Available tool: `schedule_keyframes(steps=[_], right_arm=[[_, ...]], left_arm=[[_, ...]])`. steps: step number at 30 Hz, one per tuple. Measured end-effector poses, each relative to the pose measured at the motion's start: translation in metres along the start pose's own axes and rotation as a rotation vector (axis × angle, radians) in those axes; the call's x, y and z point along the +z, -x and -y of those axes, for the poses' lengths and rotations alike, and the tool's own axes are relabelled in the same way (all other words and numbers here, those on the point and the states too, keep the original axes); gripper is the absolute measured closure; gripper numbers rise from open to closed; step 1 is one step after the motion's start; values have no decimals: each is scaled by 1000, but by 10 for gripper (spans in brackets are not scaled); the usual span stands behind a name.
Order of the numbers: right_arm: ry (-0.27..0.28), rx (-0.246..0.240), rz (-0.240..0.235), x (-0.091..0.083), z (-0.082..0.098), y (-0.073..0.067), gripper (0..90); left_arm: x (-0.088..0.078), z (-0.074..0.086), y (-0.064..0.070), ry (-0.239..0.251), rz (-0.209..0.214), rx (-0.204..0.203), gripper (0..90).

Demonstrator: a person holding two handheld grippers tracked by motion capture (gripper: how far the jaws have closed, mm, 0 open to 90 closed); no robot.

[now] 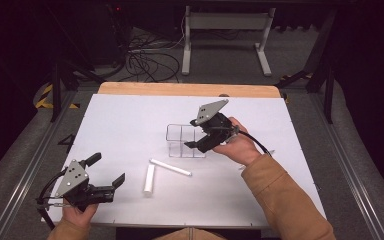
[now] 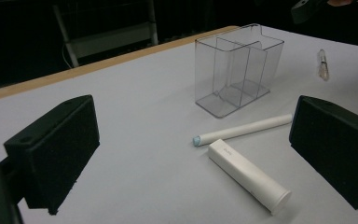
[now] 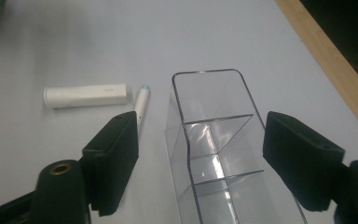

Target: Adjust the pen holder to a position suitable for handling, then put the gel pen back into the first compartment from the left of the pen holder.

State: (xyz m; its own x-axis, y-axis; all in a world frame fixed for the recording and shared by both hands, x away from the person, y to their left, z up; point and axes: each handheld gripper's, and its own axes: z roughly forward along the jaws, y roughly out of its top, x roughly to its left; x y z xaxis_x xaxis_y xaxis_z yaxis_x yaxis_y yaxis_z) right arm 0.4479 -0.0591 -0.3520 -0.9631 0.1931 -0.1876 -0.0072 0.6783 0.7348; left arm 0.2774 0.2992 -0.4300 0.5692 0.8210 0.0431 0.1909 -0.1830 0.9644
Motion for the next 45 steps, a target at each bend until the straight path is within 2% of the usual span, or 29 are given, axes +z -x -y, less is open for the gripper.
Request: schedule_keyframes(steps=[7, 11, 17, 24, 30, 35, 37, 42, 45], right_arm=[[40, 19, 34, -13, 2, -2, 214], [52, 30, 45, -18, 3, -3, 197], [73, 37, 77, -29, 7, -7, 155], [112, 79, 98, -43, 15, -9, 93], [162, 119, 134, -63, 31, -18, 46], [182, 129, 162, -74, 40, -23, 28], [216, 145, 186, -83, 48, -28, 20], [252, 167, 201, -91, 60, -35, 13], [268, 197, 220, -94, 75, -45, 6]], left_arm=[[1, -2, 1, 16, 3, -27, 24], [2, -2, 2, 3, -10, -11, 25], [-1, -3, 1, 9, 2, -5, 24], [0, -5, -1, -8, -7, -21, 44], [1, -10, 1, -11, -7, -7, 71], [2, -14, 3, -15, -6, 7, 75], [3, -15, 3, -11, -6, 6, 77], [4, -17, 4, -22, -4, 23, 78], [4, -18, 5, -22, 6, 20, 78]])
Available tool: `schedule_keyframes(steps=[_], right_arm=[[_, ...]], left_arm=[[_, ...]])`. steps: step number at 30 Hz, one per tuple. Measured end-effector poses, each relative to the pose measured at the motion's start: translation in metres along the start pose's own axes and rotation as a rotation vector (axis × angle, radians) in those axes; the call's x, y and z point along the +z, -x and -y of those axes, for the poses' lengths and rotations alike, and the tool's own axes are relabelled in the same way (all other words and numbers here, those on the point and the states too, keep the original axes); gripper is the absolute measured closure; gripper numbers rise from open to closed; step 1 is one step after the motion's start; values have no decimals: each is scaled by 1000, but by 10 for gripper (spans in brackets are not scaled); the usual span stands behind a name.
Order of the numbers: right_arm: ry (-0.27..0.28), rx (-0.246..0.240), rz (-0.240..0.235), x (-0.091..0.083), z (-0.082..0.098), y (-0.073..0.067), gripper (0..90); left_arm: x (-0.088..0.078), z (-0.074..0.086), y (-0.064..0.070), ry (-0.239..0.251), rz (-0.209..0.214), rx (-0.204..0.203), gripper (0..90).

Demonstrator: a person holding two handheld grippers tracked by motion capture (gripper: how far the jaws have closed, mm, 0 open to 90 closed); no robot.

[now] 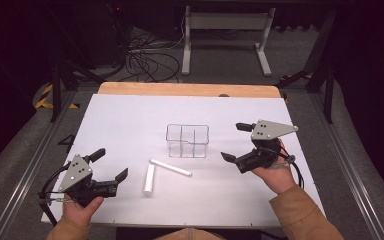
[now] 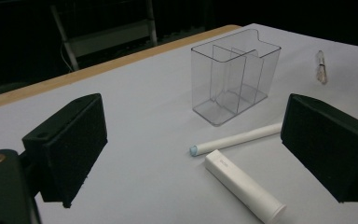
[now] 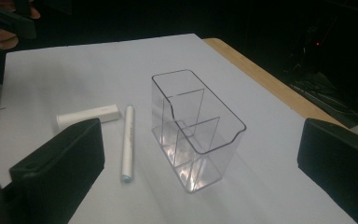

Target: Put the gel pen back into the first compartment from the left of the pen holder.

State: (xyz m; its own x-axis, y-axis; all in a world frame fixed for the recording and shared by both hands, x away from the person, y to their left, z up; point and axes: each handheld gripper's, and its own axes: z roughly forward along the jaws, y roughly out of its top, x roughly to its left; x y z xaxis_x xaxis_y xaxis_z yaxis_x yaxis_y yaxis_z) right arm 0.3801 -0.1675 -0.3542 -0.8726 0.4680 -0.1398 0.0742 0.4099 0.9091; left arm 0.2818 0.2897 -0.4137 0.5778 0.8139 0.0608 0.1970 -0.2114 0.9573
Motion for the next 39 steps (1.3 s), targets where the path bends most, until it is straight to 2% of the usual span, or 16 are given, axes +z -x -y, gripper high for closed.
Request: schedule_keyframes(steps=[1, 3, 7, 10, 15, 21, 28, 34, 39], right_arm=[[0, 0, 0, 0, 0, 0, 6], [4, 22, 17, -5, 13, -3, 0], [3, 50, 27, -10, 26, -4, 0], [-18, 70, 33, -14, 34, -4, 0], [8, 107, 52, -22, 50, -8, 0], [-11, 122, 64, -23, 66, -16, 0], [-15, 136, 80, -27, 78, -20, 0], [-11, 161, 93, -30, 87, -15, 2], [-16, 162, 95, -30, 93, -15, 5]], left_arm=[[0, -1, 0, -2, 3, -1, 78], [1, -1, 1, -6, 8, -8, 78], [1, -3, 2, -16, 15, 2, 79], [2, -5, 3, -21, 17, 3, 79], [3, -8, 3, -23, 32, -12, 80], [6, -13, 6, -38, 39, -4, 86], [8, -23, 13, -48, 44, 38, 90], [14, -29, 11, -54, 61, 29, 91], [21, -33, 15, -66, 77, 18, 94]])
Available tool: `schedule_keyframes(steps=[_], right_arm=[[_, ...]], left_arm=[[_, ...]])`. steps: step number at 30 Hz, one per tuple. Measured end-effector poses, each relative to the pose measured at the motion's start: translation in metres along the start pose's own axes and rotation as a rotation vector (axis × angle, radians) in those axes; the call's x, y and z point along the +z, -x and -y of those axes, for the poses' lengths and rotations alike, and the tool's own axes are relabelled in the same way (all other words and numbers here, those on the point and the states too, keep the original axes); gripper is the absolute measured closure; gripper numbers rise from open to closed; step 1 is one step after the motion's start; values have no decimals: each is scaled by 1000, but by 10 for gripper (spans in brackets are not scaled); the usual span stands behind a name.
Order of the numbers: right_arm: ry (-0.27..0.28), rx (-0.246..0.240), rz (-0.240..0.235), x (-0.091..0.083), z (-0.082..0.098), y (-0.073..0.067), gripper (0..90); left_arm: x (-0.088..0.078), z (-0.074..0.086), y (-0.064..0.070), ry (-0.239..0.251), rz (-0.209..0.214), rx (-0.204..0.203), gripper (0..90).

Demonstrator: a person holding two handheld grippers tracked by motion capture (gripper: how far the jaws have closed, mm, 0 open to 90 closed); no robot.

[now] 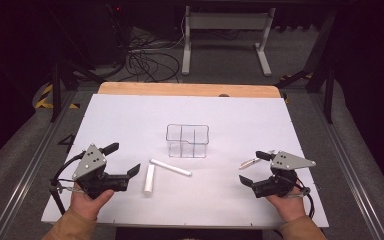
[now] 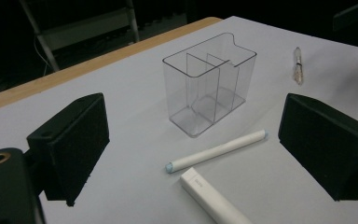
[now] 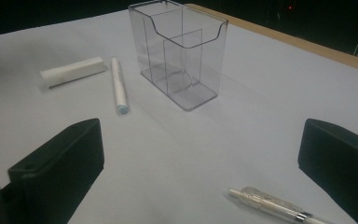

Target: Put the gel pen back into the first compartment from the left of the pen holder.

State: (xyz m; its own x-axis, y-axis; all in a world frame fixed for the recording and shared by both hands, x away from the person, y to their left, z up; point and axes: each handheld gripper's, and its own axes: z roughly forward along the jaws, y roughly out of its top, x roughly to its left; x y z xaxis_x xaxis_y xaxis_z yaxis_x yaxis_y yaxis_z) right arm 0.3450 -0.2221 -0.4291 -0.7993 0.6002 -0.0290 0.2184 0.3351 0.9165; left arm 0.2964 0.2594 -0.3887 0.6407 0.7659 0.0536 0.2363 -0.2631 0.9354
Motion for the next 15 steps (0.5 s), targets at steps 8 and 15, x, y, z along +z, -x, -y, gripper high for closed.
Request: schedule_keyframes(steps=[8, 15], right_arm=[[7, 19, 14, -3, 11, 3, 12], [-20, 41, 42, -3, 25, 6, 35]], left_arm=[[9, -12, 6, -5, 26, 23, 95], [22, -25, 15, -21, 57, 65, 110]])
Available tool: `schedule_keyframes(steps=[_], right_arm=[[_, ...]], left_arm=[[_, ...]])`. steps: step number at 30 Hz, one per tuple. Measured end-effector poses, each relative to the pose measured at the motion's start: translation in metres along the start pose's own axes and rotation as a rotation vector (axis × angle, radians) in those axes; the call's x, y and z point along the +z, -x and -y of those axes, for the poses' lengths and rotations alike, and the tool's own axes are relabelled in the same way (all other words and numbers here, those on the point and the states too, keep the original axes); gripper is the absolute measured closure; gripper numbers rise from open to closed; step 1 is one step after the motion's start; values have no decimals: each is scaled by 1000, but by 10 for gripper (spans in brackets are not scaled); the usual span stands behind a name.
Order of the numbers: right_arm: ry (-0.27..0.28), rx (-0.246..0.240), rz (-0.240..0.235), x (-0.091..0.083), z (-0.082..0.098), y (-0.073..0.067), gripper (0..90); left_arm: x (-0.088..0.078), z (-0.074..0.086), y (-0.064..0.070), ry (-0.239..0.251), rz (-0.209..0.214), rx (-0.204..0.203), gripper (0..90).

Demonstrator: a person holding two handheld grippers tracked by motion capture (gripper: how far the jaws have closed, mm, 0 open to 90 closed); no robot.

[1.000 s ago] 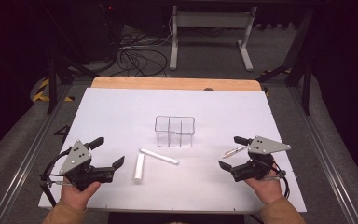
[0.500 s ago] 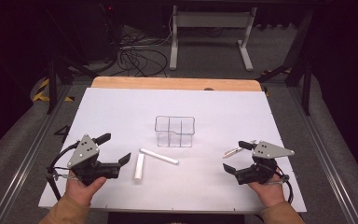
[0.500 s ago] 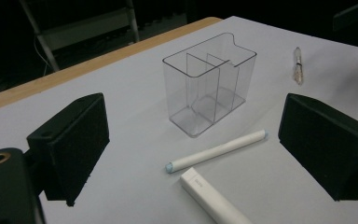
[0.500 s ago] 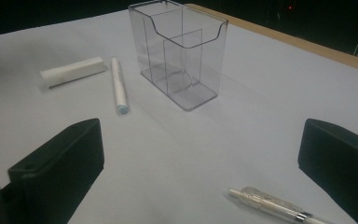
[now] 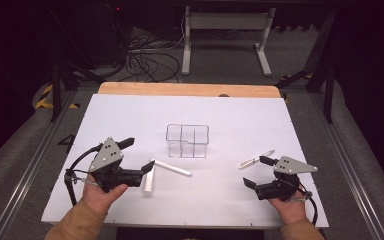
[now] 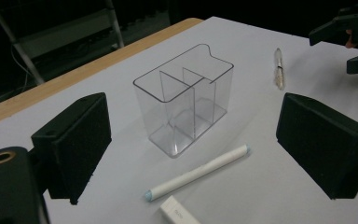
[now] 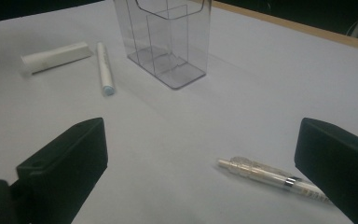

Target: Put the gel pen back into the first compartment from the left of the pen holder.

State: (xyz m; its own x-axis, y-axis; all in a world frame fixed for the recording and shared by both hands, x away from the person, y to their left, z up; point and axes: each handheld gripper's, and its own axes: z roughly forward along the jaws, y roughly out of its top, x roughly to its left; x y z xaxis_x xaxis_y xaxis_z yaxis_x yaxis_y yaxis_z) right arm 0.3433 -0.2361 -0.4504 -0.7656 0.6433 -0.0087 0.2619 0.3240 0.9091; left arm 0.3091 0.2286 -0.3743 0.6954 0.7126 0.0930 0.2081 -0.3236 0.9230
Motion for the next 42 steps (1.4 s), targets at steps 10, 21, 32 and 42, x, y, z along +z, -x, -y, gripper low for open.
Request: schedule_keyframes(steps=[10, 21, 32, 42], right_arm=[[-25, 18, 42, -5, 12, 4, 80], [-56, 28, 65, -5, 19, 9, 117], [-106, 50, 124, -5, 8, 22, 189], [-133, 49, 157, -2, 2, 36, 197]], left_arm=[[29, -14, 12, -31, 49, 22, 132], [57, -23, 23, -56, 92, 36, 153], [60, -22, 23, -60, 83, 36, 155], [59, -22, 22, -60, 81, 32, 155]])
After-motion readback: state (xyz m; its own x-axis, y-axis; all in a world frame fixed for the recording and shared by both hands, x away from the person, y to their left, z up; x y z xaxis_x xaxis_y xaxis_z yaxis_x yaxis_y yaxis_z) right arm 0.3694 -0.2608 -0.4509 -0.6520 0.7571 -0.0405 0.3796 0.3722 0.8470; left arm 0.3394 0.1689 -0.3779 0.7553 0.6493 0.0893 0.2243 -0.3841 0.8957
